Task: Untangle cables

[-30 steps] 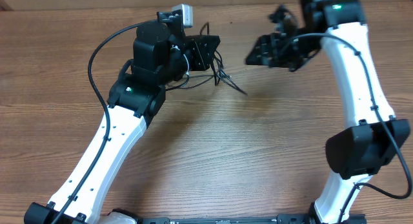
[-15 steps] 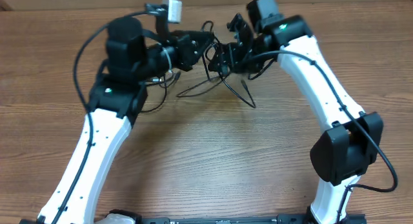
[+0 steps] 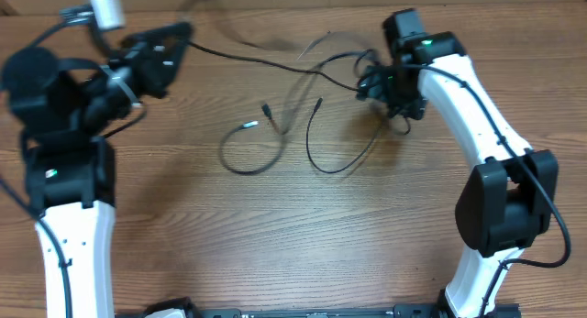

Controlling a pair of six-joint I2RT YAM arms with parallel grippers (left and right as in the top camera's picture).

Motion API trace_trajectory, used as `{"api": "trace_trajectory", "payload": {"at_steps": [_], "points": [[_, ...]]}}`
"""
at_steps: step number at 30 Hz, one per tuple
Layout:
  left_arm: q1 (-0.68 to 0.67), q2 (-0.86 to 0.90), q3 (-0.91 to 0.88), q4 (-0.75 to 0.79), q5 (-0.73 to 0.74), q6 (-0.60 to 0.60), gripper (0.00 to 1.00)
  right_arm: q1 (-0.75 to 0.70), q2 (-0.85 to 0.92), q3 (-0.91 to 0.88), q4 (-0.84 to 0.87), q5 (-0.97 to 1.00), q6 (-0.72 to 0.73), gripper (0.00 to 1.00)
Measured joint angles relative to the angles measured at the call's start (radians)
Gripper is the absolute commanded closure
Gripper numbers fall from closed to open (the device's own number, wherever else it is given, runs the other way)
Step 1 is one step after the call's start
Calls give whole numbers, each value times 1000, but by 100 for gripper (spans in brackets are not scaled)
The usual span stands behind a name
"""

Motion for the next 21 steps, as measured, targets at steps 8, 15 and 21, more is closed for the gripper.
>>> {"api": "trace_trajectory", "payload": {"at_steps": [8,15,21], "points": [[140,-5,0,1,42,-33,96,-68,0,-1,-26,69,14,0],[276,-5,0,2,62,-55,96,-86,0,-1,-41,187,13,0],[345,-6,0,40,108,-109,96,-111,0,-5,-13,-108,-146,0]]}}
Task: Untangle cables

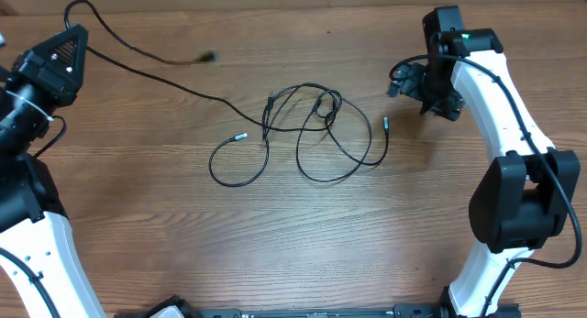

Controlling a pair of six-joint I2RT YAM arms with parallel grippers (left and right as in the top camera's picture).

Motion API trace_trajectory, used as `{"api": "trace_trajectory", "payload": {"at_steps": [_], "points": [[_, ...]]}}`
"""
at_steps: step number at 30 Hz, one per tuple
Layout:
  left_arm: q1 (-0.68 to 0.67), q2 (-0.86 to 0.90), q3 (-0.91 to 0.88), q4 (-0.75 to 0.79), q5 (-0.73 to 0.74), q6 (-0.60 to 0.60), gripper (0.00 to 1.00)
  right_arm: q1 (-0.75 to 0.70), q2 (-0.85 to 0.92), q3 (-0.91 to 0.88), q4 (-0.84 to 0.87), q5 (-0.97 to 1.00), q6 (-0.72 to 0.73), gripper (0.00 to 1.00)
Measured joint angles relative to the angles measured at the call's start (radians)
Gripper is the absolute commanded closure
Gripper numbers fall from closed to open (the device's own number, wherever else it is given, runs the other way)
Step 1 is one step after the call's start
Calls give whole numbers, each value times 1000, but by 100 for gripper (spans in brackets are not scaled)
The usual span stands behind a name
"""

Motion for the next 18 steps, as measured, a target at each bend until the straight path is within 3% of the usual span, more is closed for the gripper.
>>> {"api": "trace_trajectory", "payload": {"at_steps": [3,7,18], "points": [[-1,0,0,30,27,-12,96,35,0,-23,76,-208,-128,0],[-3,0,0,83,79,-23,96,113,0,-89,202,-296,-188,0],[-3,-2,0,180,260,-27,96,288,58,-133,489,14,-238,1]]}}
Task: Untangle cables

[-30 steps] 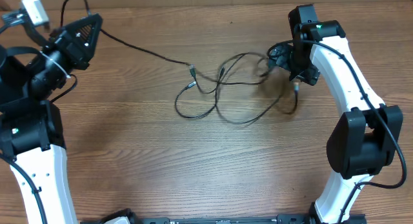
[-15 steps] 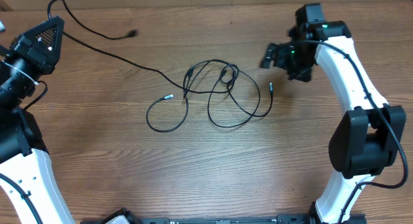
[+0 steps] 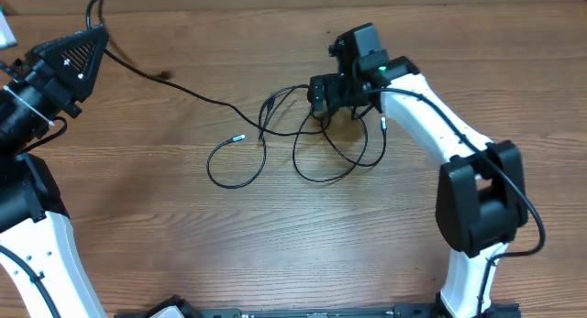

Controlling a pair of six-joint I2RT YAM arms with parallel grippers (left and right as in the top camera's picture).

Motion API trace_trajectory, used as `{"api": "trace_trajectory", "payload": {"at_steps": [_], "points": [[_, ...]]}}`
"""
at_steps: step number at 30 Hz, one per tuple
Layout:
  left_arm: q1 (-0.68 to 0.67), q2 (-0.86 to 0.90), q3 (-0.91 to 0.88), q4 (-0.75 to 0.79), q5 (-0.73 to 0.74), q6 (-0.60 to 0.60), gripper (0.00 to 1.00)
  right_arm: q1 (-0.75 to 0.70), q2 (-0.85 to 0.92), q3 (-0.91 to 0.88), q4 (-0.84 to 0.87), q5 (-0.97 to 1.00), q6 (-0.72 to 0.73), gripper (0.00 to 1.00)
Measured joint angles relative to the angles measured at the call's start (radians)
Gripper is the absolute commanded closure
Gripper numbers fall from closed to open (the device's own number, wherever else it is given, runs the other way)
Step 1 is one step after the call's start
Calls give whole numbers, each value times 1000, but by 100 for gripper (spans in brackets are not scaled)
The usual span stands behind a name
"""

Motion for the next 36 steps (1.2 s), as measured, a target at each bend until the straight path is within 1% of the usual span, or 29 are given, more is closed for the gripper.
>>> {"api": "trace_trajectory", "payload": {"at_steps": [5,6,8,11,12,13,14,16,21,24,25,27,29,32,34,35,36], "points": [[0,-1,0,10,37,-2,96,3,82,0,6,61,-89,1],[0,-1,0,18,41,-2,96,3,97,0,11,68,-114,6],[0,-1,0,35,53,-3,96,3,122,-1,29,77,-166,22],[0,-1,0,67,76,-10,96,3,148,-2,69,85,-222,64],[0,-2,0,78,89,-11,96,3,154,-2,80,90,-232,82],[0,-2,0,84,98,-13,96,3,158,-2,92,97,-241,93],[0,-2,0,92,107,-16,96,3,161,-2,105,111,-246,96],[0,-2,0,98,124,-22,96,0,164,-2,127,154,-237,96],[40,-2,0,107,151,-45,96,-50,164,23,124,293,-145,96],[113,-2,0,119,161,-68,96,-121,164,58,99,336,-116,96],[160,-2,0,129,154,-78,96,-157,164,64,89,352,-113,95],[230,-3,0,130,143,-87,96,-231,164,65,60,377,-105,89],[298,-3,0,131,131,-98,96,-319,164,65,19,401,-97,79],[368,-3,0,132,108,-105,96,-412,164,65,-26,423,-95,76],[393,-3,0,132,92,-108,96,-449,164,65,-66,426,-91,77],[398,-3,0,132,87,-108,96,-459,164,65,-87,420,-92,80],[398,-3,0,131,80,-108,96,-461,164,65,-101,412,-91,86]]}}
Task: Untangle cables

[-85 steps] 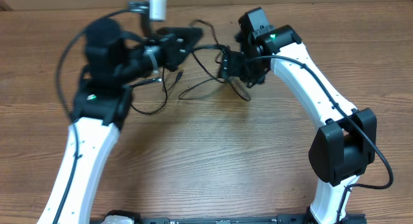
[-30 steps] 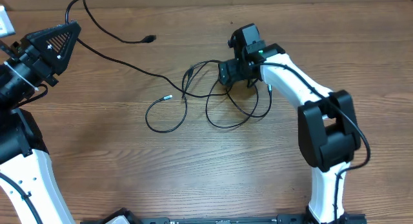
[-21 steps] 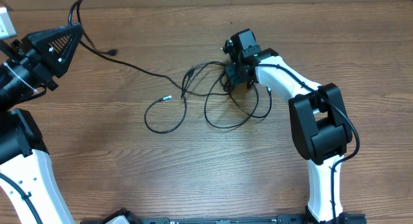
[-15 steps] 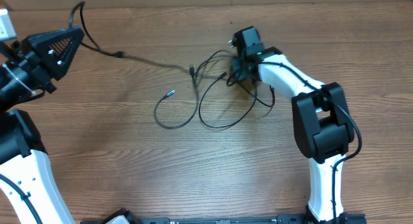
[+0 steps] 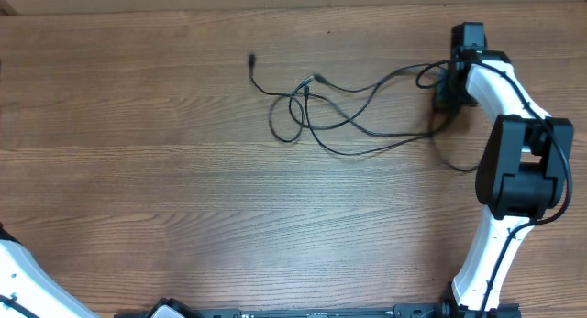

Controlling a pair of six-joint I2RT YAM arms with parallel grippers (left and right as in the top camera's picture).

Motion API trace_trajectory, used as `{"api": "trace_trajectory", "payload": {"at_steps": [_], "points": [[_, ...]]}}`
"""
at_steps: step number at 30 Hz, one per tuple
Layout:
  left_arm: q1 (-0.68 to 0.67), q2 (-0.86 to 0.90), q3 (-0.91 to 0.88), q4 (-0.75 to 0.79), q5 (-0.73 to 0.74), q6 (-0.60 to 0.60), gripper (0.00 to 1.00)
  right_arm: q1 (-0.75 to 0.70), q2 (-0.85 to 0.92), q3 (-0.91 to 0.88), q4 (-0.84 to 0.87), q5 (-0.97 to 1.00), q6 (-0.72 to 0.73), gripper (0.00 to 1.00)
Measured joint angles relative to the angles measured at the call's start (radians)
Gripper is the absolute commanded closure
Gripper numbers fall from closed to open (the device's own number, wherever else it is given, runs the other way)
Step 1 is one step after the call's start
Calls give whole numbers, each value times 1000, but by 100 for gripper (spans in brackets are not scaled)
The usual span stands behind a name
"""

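Thin black cables (image 5: 353, 126) lie stretched across the far middle of the wooden table (image 5: 183, 199). A small knot of loops (image 5: 301, 96) sits at their left, and one loose plug end (image 5: 252, 58) points to the far left. Two strands run right into my right gripper (image 5: 444, 91), which is low at the far right and looks shut on them; its fingers are hard to make out from above. A further loop (image 5: 459, 162) trails just in front of that gripper. My left gripper is out of view.
Only a white link of the left arm (image 5: 18, 272) shows at the near left corner. The right arm's base (image 5: 477, 281) stands at the near right edge. The table's far edge (image 5: 275, 8) runs just behind the cables.
My right gripper has moved from the tangle at mid-table to the far right, and the cables are now drawn out to the right. The left gripper has left the view and its cable end lies free.
First both grippers held the cables, left at the far left, right at the far right of the tangle. Then the left had pulled one strand out and the right was apart from it. Then the right was on the tangle; now it holds strands stretched rightwards.
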Motion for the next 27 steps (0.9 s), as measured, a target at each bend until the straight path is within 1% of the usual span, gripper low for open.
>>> {"api": "trace_trajectory", "payload": {"at_steps": [1,2,7,10,15,16,17,18,19,21,23,24,25,27], "points": [[-1,0,0,-1,-3,0,96,0,0,0,-11,-24,-4,93],[-3,1,0,-2,-4,0,96,1,0,0,-18,-48,-11,96],[-32,9,0,-38,-15,0,96,24,-14,2,-43,-183,-8,96],[-79,9,1,-128,-36,-2,96,43,-37,15,-80,-241,-8,96],[-207,12,1,-306,-113,18,96,63,-126,56,-115,-301,30,96],[-235,12,1,-339,-135,24,96,62,-153,62,-121,-310,47,89],[-276,13,1,-377,-167,31,96,59,-177,65,-124,-319,65,77],[-307,14,1,-405,-192,35,95,55,-202,71,-131,-327,81,68],[-340,14,1,-431,-220,40,92,51,-225,75,-136,-336,90,57],[-423,15,1,-497,-292,62,83,47,-260,84,-145,-345,103,31],[-511,16,1,-557,-374,77,72,43,-281,91,-152,-354,106,22],[-560,17,1,-587,-421,82,64,43,-284,93,-155,-357,108,17],[-610,18,1,-610,-469,86,53,42,-285,93,-163,-359,115,13],[-705,23,1,-648,-559,92,17,42,-283,93,-180,-364,117,12]]}}
